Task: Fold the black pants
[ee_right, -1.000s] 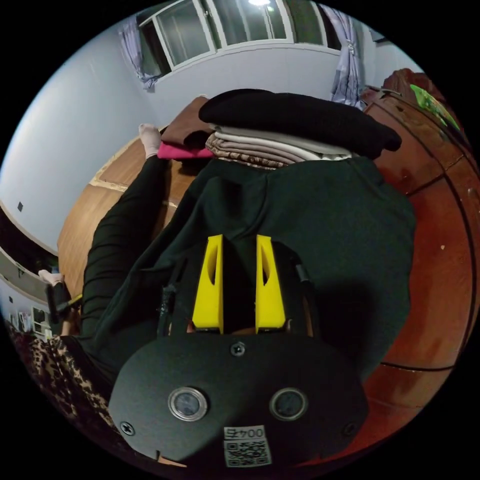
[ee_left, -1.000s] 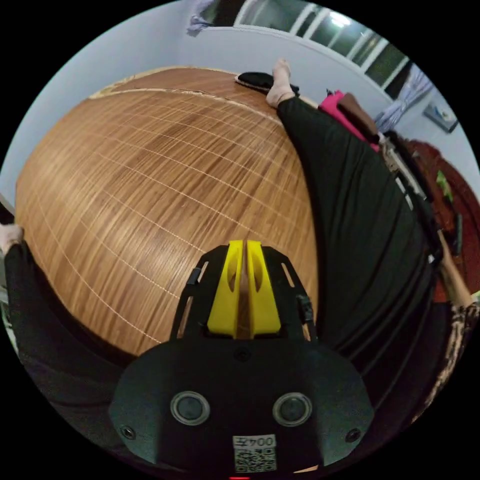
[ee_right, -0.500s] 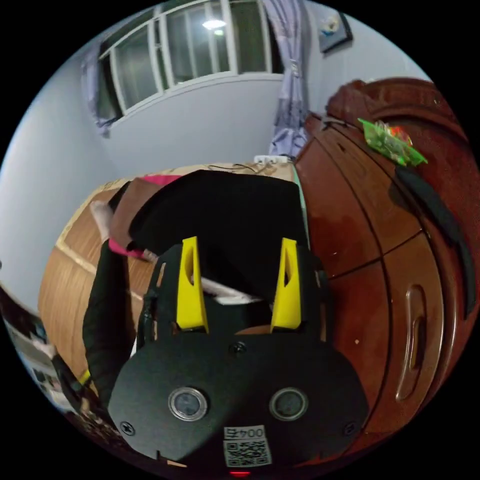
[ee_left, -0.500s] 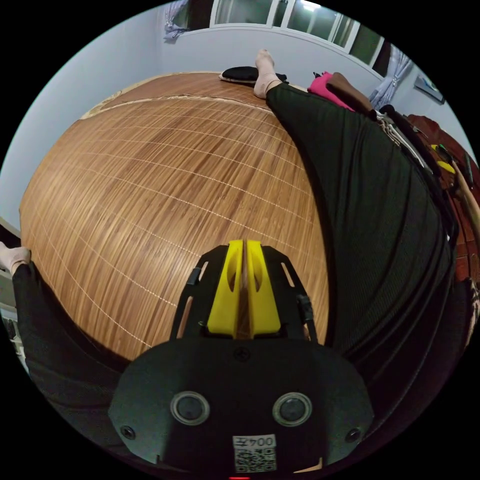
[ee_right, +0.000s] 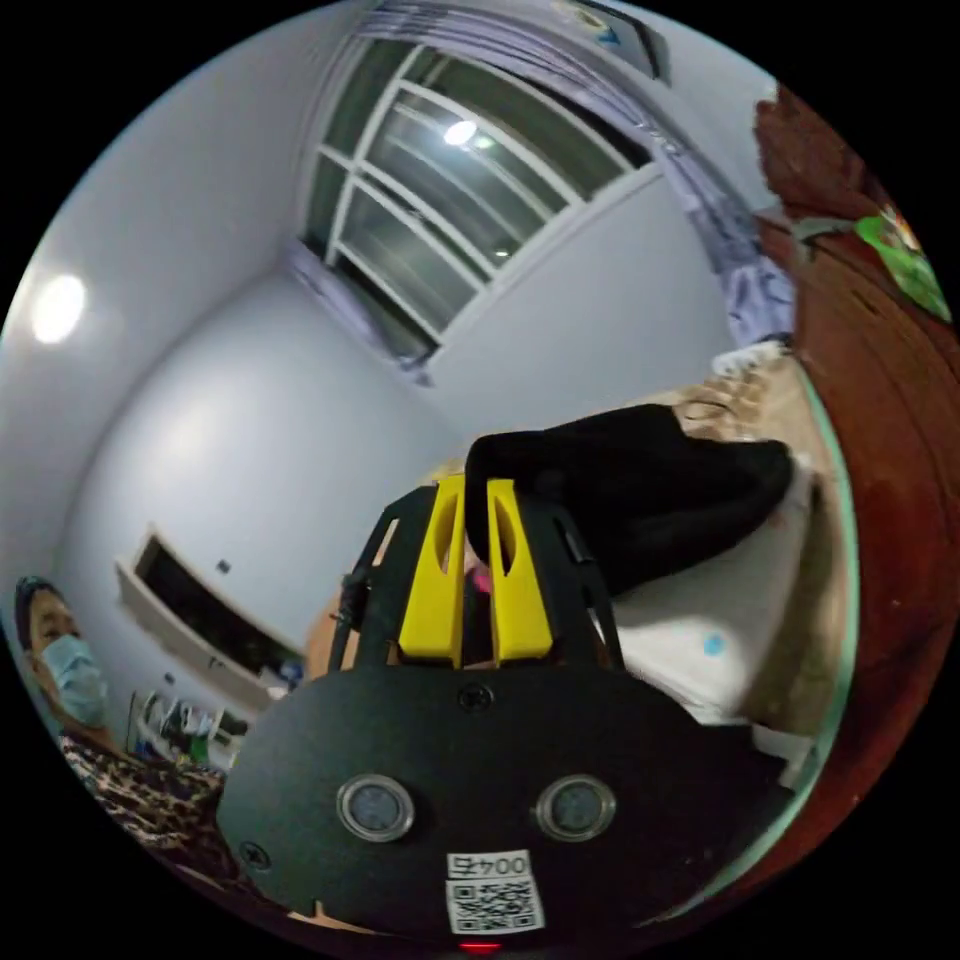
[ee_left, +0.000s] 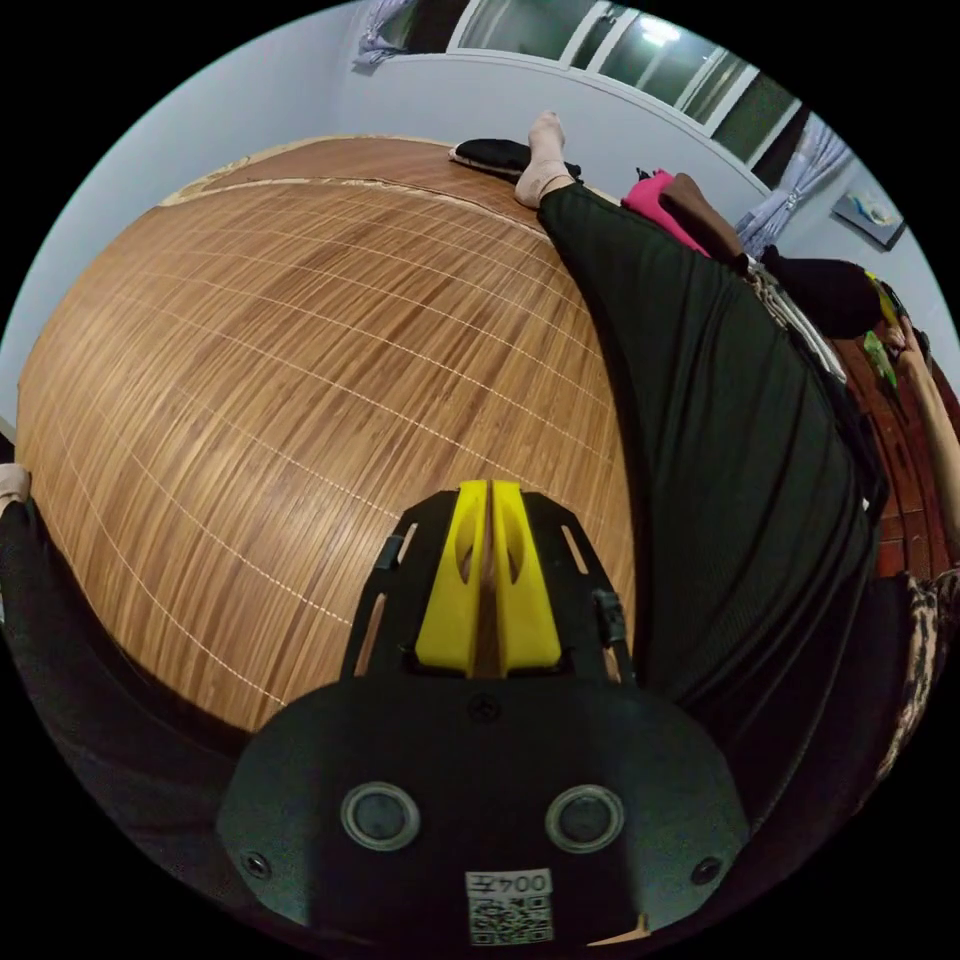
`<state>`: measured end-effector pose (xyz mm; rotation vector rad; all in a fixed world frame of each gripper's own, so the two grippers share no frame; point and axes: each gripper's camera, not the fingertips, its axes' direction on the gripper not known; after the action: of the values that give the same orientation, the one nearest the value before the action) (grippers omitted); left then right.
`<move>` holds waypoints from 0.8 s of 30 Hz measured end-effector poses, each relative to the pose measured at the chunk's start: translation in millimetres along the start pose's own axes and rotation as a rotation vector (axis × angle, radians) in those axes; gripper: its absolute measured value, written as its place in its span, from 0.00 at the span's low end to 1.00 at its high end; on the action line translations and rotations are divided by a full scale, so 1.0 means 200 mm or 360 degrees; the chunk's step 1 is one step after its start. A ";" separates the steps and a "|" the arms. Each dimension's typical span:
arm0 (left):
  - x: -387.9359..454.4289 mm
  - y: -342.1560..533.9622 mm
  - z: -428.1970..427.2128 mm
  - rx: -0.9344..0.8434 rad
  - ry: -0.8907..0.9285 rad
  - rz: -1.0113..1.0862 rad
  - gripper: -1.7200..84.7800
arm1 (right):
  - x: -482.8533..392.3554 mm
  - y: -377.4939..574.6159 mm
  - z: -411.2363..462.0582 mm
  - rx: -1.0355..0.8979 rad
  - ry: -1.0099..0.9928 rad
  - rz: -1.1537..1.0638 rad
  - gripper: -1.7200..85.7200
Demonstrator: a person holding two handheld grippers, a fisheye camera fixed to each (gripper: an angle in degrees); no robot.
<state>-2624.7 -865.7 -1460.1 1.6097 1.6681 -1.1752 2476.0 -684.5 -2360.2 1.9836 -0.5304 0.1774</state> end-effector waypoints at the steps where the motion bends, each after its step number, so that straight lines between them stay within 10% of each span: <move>1: -0.03 0.00 -0.01 -0.0022 0.0083 0.0008 0.06 | -0.13 -0.01 0.06 -0.0028 -0.0115 -0.0082 0.07; 10: -0.21 0.06 -0.35 0.0315 0.0149 -0.0036 0.14 | -1.20 0.11 0.54 -0.0014 -0.0963 -0.0609 0.03; 24: -0.89 0.28 -0.66 0.0596 0.0330 -0.0783 0.12 | -1.66 1.16 2.33 -0.0899 -0.0855 -0.0690 0.21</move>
<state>-2519.3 -846.6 -1258.2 1.6253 2.1607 -1.6928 2028.3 -1086.9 -2501.5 1.5224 -0.4089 -0.7187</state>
